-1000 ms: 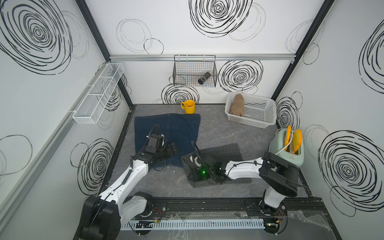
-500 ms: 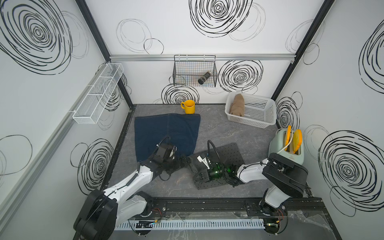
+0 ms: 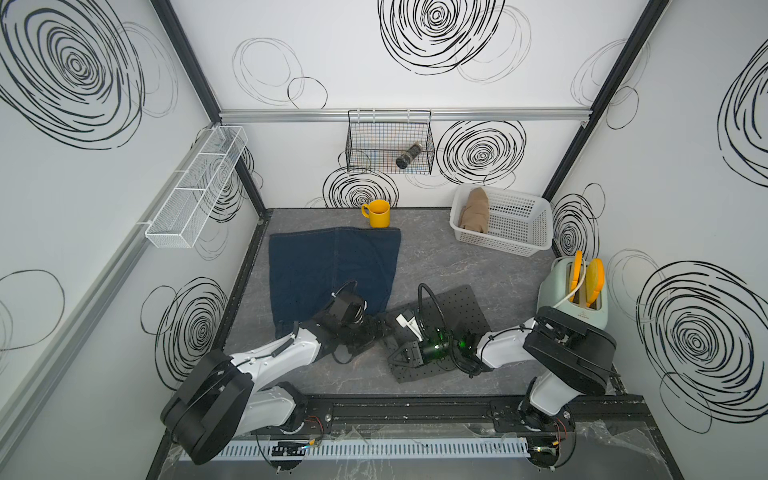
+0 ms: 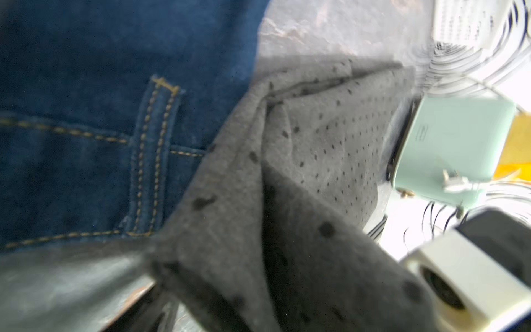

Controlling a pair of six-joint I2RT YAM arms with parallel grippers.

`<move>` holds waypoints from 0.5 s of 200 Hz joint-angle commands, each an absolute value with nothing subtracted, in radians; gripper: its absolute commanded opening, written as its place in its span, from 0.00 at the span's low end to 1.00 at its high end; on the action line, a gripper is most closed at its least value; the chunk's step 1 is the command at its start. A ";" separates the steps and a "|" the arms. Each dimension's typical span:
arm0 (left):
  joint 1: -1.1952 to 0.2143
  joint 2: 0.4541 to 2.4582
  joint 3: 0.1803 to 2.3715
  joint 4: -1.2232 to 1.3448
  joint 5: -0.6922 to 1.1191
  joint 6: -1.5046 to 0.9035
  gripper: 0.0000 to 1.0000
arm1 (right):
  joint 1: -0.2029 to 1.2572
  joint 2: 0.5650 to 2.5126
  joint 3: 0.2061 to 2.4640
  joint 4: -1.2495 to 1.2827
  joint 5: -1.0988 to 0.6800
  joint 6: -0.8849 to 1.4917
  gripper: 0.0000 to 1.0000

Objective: Roll up the skirts
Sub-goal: Roll the skirt at the center of the board.

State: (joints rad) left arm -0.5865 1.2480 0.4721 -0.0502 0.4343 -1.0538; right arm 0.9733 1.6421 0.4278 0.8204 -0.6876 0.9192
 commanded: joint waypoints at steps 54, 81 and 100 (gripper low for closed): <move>-0.668 1.423 0.787 -0.474 -0.004 -0.979 0.06 | 1.002 1.641 0.469 0.812 -0.610 0.951 0.08; -0.696 1.544 0.921 -0.669 -0.113 -0.908 0.00 | 1.022 1.606 0.481 0.709 -0.544 0.934 0.23; -0.723 1.604 1.003 -0.778 -0.194 -0.861 0.00 | 1.048 1.563 0.499 0.588 -0.442 0.919 0.47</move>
State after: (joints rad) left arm -0.7124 1.5429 0.9188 -0.5556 0.0311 -0.9424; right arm 1.0103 1.6257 0.4744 0.7341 -0.5316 0.9386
